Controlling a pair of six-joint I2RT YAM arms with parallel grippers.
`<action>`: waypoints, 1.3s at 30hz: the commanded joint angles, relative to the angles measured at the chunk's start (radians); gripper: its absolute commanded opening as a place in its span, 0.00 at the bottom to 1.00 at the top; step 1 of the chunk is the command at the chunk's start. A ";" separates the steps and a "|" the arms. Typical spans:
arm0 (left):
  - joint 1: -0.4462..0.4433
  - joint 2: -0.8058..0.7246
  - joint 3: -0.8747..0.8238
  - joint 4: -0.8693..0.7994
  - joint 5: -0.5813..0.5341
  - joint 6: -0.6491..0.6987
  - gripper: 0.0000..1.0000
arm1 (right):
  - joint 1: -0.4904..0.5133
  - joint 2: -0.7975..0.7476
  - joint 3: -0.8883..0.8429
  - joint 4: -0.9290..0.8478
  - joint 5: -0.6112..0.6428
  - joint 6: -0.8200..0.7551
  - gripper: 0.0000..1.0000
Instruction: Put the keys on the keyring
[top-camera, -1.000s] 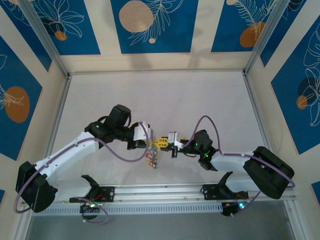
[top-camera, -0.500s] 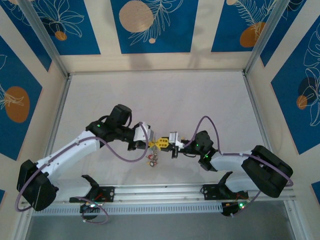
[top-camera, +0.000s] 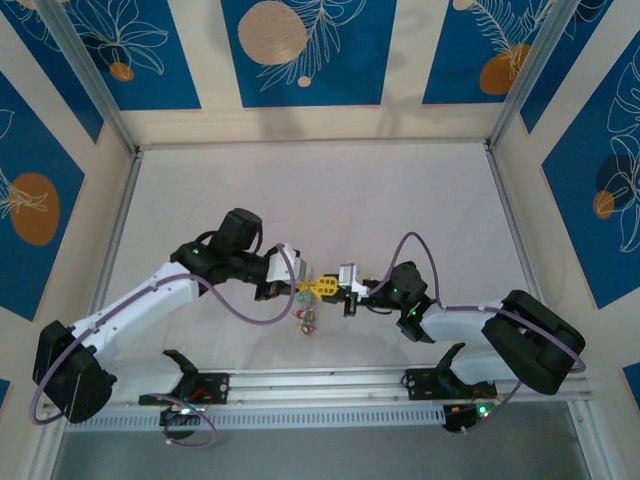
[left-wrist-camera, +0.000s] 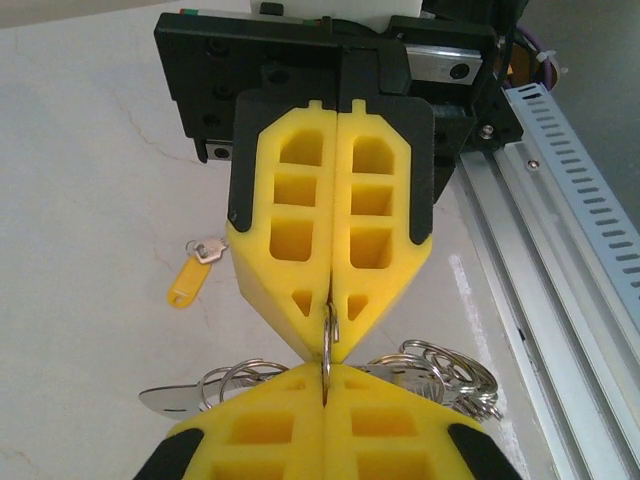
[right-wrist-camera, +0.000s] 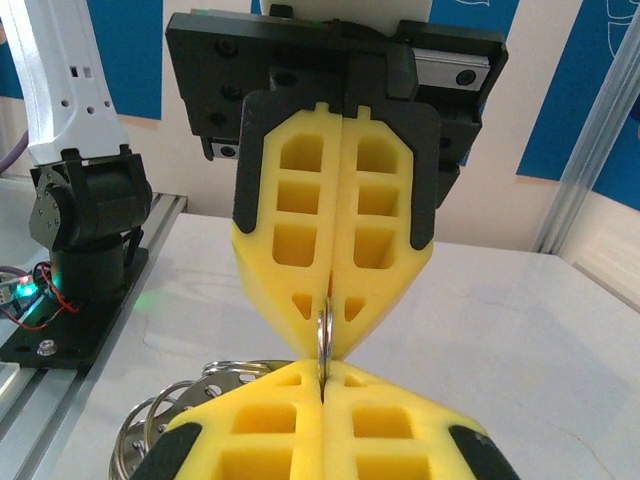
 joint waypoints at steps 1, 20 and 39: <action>0.006 -0.023 0.000 0.033 0.044 -0.017 0.02 | -0.004 0.012 0.017 0.067 0.010 0.006 0.00; -0.005 0.023 0.057 -0.098 -0.265 0.020 0.00 | -0.294 -0.387 0.100 -0.877 0.398 0.562 0.40; -0.005 0.008 0.096 -0.134 -0.256 0.026 0.00 | -0.467 0.041 0.364 -1.440 0.283 0.781 0.25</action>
